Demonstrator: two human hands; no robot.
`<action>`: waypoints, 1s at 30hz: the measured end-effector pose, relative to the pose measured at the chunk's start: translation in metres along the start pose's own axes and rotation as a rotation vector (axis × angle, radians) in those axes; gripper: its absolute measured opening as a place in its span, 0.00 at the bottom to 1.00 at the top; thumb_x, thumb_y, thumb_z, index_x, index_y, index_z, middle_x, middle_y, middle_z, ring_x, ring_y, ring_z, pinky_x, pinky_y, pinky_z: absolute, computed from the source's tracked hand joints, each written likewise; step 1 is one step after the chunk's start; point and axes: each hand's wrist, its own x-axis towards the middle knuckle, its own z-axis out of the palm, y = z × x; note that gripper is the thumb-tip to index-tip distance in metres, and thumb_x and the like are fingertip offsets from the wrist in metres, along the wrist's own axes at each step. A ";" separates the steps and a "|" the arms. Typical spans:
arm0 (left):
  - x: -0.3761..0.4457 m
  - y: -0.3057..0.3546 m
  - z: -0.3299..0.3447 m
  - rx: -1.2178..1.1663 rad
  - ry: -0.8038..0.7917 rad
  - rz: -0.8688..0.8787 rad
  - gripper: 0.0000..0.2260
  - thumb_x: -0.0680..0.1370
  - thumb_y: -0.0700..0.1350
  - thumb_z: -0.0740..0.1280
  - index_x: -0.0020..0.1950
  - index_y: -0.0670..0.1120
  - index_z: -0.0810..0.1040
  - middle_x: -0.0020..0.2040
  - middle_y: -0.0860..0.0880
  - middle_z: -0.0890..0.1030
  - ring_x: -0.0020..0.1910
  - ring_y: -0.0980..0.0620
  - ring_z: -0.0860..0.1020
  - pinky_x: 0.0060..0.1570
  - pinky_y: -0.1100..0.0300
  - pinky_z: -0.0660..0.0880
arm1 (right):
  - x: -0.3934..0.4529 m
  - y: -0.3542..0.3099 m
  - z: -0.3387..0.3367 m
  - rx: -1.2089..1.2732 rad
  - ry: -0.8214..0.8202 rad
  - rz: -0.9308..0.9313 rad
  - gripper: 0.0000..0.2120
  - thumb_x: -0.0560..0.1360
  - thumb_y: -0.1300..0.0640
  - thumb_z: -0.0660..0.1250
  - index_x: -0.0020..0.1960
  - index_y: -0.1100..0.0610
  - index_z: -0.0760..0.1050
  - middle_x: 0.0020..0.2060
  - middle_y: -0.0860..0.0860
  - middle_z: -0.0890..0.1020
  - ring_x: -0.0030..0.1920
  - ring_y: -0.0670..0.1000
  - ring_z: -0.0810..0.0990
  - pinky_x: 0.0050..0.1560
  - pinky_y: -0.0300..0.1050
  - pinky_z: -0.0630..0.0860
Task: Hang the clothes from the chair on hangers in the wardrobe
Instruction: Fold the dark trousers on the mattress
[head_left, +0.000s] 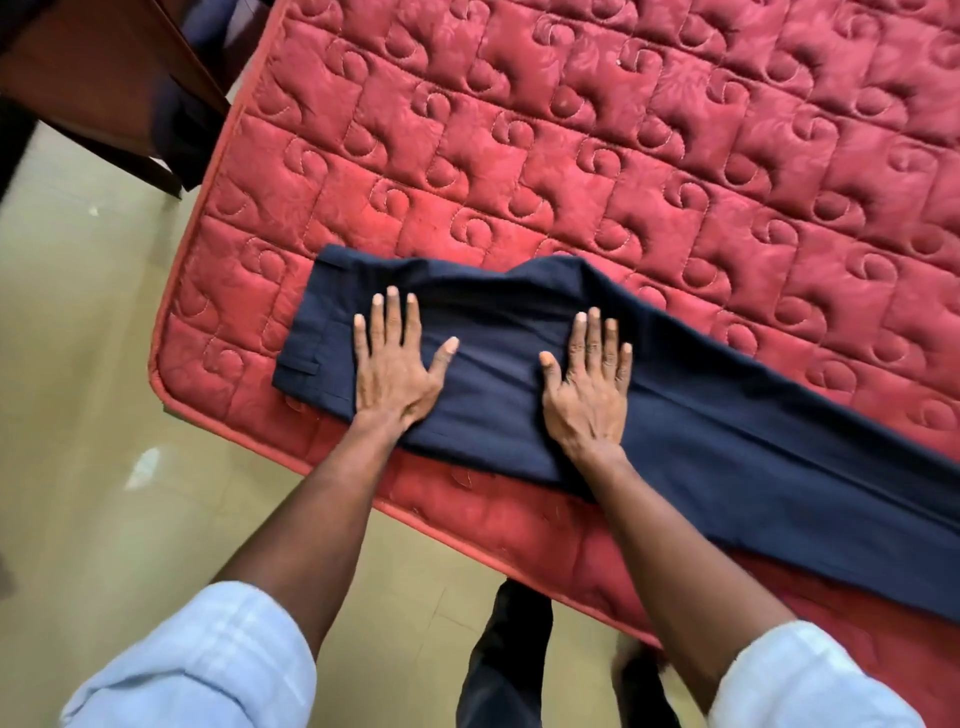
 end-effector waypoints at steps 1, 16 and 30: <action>-0.001 0.006 -0.002 -0.007 -0.005 -0.040 0.37 0.80 0.66 0.49 0.80 0.42 0.51 0.81 0.41 0.49 0.80 0.42 0.47 0.76 0.40 0.45 | -0.006 0.023 -0.005 -0.017 0.010 0.052 0.34 0.80 0.38 0.47 0.80 0.56 0.50 0.79 0.52 0.52 0.79 0.53 0.48 0.77 0.53 0.40; -0.081 0.275 0.028 -0.007 -0.044 0.211 0.34 0.80 0.64 0.45 0.81 0.46 0.50 0.80 0.38 0.47 0.79 0.39 0.45 0.76 0.39 0.43 | -0.088 0.219 -0.038 0.019 0.037 0.173 0.30 0.82 0.42 0.49 0.79 0.56 0.53 0.79 0.52 0.54 0.79 0.55 0.50 0.78 0.53 0.43; -0.185 0.512 0.067 -0.020 -0.141 0.533 0.37 0.79 0.66 0.45 0.80 0.44 0.43 0.78 0.33 0.40 0.78 0.36 0.37 0.74 0.37 0.36 | -0.157 0.448 -0.086 -0.047 0.040 0.268 0.31 0.82 0.41 0.45 0.79 0.56 0.52 0.79 0.52 0.55 0.79 0.53 0.50 0.77 0.52 0.42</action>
